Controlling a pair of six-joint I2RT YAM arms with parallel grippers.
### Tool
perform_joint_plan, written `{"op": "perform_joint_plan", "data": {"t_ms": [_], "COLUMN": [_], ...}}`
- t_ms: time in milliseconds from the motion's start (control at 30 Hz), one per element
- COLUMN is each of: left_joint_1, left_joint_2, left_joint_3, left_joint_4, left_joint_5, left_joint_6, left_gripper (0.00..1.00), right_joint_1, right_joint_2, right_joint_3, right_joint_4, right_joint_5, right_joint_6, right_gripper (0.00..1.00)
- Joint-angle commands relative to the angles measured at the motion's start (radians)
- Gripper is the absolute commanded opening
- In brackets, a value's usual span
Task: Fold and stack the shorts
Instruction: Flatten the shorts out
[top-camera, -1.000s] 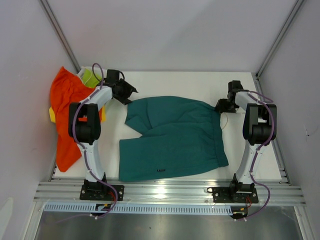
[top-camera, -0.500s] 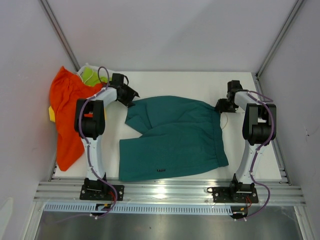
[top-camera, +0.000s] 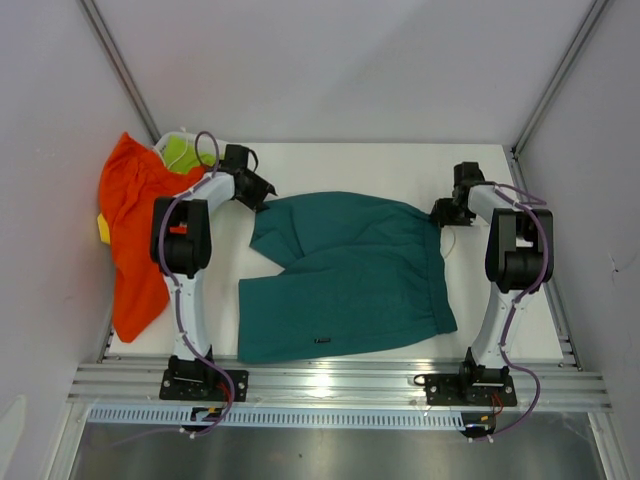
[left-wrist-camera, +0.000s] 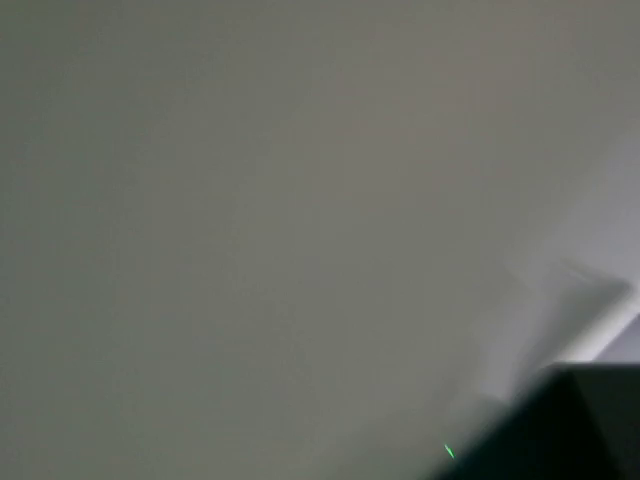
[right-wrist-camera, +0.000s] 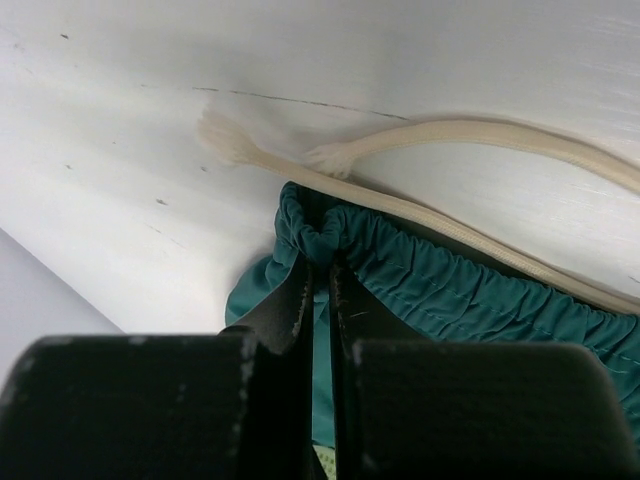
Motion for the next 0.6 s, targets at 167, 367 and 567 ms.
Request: {"op": "perform_joint_plan", "data": {"t_ms": [167,367,567], "left_joint_1": [-0.086,-0.159,-0.157], "left_joint_2": [0.12,0.14,0.102], "left_joint_3": [0.181,0.32,0.4], "left_joint_4": [-0.294,-0.428,-0.479], "left_joint_5": [-0.087,-0.28,-0.44], "left_joint_6": [-0.022,0.011,0.05], "left_gripper": [0.53,0.56,0.71], "right_joint_1": [-0.041,-0.078,-0.09], "right_joint_2": [-0.059,-0.083,-0.069], "right_joint_3": [-0.072,-0.11,-0.108], "right_joint_4": [-0.023,0.001,0.012], "right_joint_5": [0.074,0.073,0.05], "right_joint_6": [-0.022,-0.05,-0.078], "right_gripper": [0.0,0.0,0.0]}}
